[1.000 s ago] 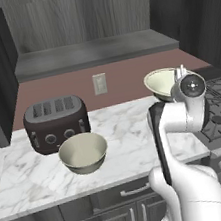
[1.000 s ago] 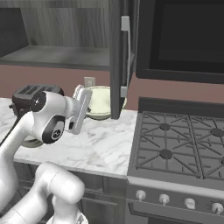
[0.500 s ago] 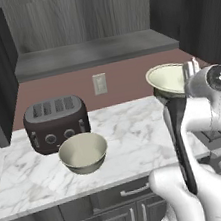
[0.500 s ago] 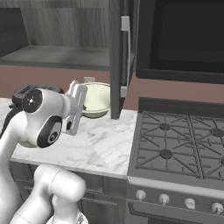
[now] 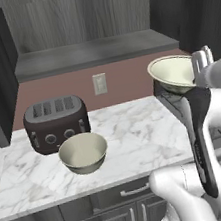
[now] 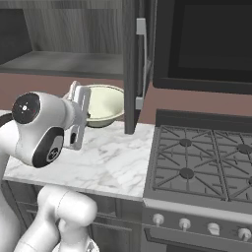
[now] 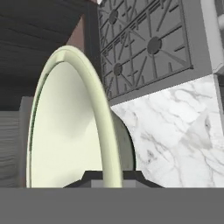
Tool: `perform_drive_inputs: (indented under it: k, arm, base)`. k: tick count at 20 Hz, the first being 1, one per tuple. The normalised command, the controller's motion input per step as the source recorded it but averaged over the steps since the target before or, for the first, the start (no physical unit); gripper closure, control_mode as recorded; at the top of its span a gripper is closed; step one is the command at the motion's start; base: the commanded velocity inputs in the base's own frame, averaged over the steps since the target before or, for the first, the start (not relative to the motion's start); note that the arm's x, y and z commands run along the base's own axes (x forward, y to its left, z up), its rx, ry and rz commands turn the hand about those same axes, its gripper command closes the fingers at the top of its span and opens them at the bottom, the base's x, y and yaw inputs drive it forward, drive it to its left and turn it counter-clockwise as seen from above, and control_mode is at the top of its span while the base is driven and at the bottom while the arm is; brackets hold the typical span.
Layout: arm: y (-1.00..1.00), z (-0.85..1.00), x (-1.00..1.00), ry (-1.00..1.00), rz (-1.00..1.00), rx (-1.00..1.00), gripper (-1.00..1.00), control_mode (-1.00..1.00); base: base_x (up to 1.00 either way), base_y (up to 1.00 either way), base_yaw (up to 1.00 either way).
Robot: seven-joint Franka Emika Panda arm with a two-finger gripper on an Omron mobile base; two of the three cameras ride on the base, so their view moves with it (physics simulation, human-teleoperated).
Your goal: Open the cabinet. Pick the bowls from the counter and place them in the cabinet. Then close the cabinet.
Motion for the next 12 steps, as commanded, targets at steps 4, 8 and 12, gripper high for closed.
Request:
perform_drive_inputs:
  k: [4,8,12]
  arm:
    - [0.00,0.41,-0.29,0.00,0.07,0.00,1.00,-1.00]
    - [0.00,0.32,-0.27,-0.03,0.03,-0.02,1.00,-1.00]
    - [0.02,0.18,-0.18,-0.18,0.00,-0.08,1.00,-1.00]
  base:
    - [0.00,0.00,0.00]
    - [0.00,0.00,0.00]
    - [0.00,0.00,0.00]
